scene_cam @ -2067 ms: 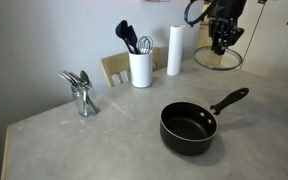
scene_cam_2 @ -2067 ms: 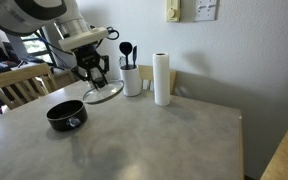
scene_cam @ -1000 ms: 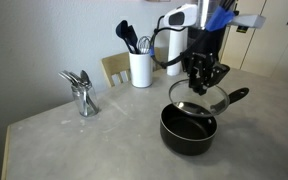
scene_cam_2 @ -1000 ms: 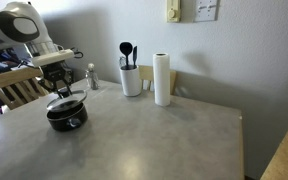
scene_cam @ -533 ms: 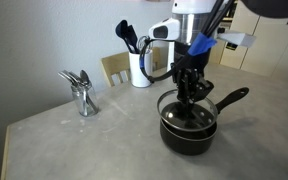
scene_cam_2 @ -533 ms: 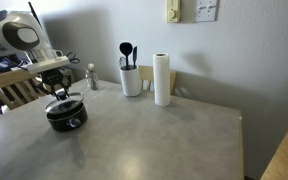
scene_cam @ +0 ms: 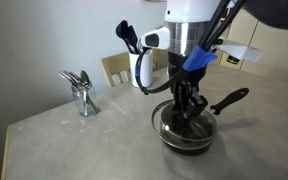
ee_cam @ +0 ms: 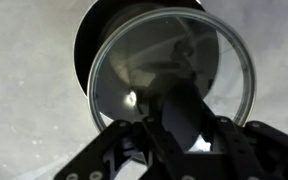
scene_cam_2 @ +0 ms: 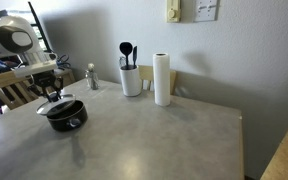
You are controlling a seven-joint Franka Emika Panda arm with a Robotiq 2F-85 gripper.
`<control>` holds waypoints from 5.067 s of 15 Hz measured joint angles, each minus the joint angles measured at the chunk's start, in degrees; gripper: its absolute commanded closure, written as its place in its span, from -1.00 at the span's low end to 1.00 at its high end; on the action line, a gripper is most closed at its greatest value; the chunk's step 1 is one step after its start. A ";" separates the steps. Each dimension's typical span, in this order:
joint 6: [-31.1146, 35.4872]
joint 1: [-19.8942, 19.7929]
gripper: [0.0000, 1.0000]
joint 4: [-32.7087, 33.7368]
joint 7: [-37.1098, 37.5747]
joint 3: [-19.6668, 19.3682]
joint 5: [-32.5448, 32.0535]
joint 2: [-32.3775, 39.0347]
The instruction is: Put the glass lid on top of the black pot
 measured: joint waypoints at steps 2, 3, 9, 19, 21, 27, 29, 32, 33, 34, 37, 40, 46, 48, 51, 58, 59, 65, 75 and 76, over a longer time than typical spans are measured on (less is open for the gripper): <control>0.01 0.97 0.71 -0.08 3.38 0.65 0.00 0.00; 0.04 1.40 0.71 -0.13 4.92 0.92 0.00 -0.02; 6.07 0.10 0.21 -3.10 6.03 1.16 3.21 -0.58; 6.46 0.27 0.71 -3.24 6.28 1.34 3.34 -0.24; 6.46 0.30 0.71 -3.24 6.29 1.35 3.34 -0.17; 6.46 0.05 0.71 -3.21 6.26 0.76 2.99 -0.20; 6.46 -0.20 0.71 -3.12 6.21 0.44 2.69 -0.24; 6.46 -0.57 0.71 -2.91 5.94 -0.27 2.19 -0.27; 6.46 -0.71 0.71 -2.85 5.84 -0.52 1.98 -0.27; 6.46 -0.90 0.71 -2.81 5.77 -0.73 1.72 -0.28; 6.46 -1.33 0.71 -2.57 5.76 -1.58 0.67 -0.33; 6.46 -1.91 0.71 -2.33 5.75 -2.46 0.11 -0.36; 5.32 -2.63 0.71 -2.43 6.11 -3.15 0.08 -0.42; 4.77 -2.63 0.71 -2.85 6.65 -3.14 0.15 -0.57; 4.11 -2.63 0.71 -3.30 7.41 -3.13 0.40 -0.63; 4.04 -2.63 0.71 -3.40 7.40 -2.34 3.77 -0.62; 3.99 -2.62 0.71 -3.40 7.40 -2.09 3.93 -0.60; 3.90 -2.60 0.06 -3.45 7.47 -1.61 3.97 -0.36; 0.49 -2.50 -1.00 -3.55 13.07 -2.13 1.08 -1.16; -0.92 -2.42 -1.00 -3.52 14.11 -2.13 0.64 -1.89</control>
